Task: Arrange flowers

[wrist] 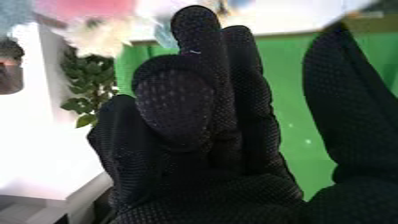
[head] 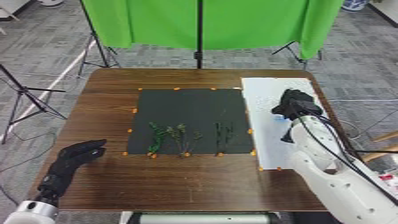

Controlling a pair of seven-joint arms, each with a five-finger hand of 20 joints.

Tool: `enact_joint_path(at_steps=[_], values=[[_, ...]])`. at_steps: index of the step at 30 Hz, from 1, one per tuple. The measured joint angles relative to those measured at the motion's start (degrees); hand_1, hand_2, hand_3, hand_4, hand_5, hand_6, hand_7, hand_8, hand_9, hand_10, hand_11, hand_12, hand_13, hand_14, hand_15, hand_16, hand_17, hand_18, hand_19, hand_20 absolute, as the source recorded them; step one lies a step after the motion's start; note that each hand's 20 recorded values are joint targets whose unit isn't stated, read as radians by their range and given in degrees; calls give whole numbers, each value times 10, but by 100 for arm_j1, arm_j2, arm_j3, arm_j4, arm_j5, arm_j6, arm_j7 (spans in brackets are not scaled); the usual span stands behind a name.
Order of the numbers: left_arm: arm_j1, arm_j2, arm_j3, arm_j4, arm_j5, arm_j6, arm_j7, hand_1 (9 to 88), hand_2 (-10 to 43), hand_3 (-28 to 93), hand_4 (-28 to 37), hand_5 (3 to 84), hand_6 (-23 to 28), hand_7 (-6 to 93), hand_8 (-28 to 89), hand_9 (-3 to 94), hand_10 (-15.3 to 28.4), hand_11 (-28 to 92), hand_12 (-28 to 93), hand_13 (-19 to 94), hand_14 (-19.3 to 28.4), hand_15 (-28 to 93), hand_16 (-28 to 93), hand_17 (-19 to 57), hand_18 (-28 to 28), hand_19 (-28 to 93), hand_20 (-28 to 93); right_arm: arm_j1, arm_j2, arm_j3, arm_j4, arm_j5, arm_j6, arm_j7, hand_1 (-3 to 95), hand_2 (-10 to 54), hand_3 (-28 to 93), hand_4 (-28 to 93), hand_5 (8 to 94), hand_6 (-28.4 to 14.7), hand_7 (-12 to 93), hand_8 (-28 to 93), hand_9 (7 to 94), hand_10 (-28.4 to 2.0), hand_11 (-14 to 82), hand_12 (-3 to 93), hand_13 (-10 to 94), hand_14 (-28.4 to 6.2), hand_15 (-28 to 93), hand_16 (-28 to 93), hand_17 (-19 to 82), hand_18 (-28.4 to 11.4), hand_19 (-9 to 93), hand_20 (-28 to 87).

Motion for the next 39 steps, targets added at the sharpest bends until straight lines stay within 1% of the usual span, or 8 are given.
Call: enact_joint_path(at_steps=[5,11,16,24,29,32,34,39], values=[[-8,10,0,6,0,-21,-1,280,-78,659,-150,499,40,143,-48,468,143,204,151,359,185,188,38,52,133,50,186,-94,0,-17,135,-110,-36,24,400,-95,669,-100,653,8,172,-81,785,-137,264,268,890,-28,558,356,612,-146,932,534],[-28,27,0,17,0,-56,-6,281,-78,658,-151,499,41,142,-48,468,142,205,151,358,185,187,38,52,133,50,186,-238,17,-104,161,-191,265,34,613,-95,537,-110,752,-10,208,130,889,-97,115,452,931,-5,537,368,657,-116,932,512],[-27,29,0,19,0,-60,-6,281,-78,659,-150,499,41,142,-48,468,141,204,151,359,185,187,38,52,133,51,186,-329,23,-261,252,-178,1119,-43,651,-95,544,-129,803,-26,220,143,915,-91,119,454,937,3,545,365,669,-113,932,512],[0,28,1,17,3,-33,31,274,-70,656,-156,500,41,144,-48,471,142,207,151,360,186,192,39,53,133,53,187,-390,99,-238,-185,-80,1334,-102,652,-95,551,-129,808,-27,220,143,918,-93,115,458,937,3,550,366,671,-113,932,518],[79,28,-3,3,-37,108,88,194,95,674,-276,505,45,139,-48,480,148,215,146,371,189,206,27,67,128,61,187,254,173,-712,-700,902,1666,-472,650,-95,550,-132,806,-24,222,143,917,-91,114,461,937,4,550,369,669,-113,932,522],[119,44,72,-4,-162,463,148,185,176,672,-282,490,48,132,-53,483,148,218,141,375,185,197,14,92,119,76,193,1075,86,-1368,-690,1750,1667,-1079,649,-95,549,-134,803,-22,223,142,913,-87,113,463,937,5,549,373,664,-110,932,528],[123,85,235,2,-333,945,274,202,216,678,-282,451,42,126,-55,461,145,209,131,364,171,173,1,114,113,90,203,1618,-107,-1772,-545,2032,1593,-1516,648,-95,548,-136,798,-20,228,139,911,-86,112,462,937,6,548,379,662,-111,932,535],[27,218,805,171,-855,2163,1221,262,258,693,-282,397,33,137,-70,426,137,202,113,347,150,142,-11,138,105,90,210,2576,-959,-2394,103,2078,1245,-2141,651,-95,536,-132,786,-16,241,127,907,-86,112,459,928,6,554,389,657,-112,932,546]])
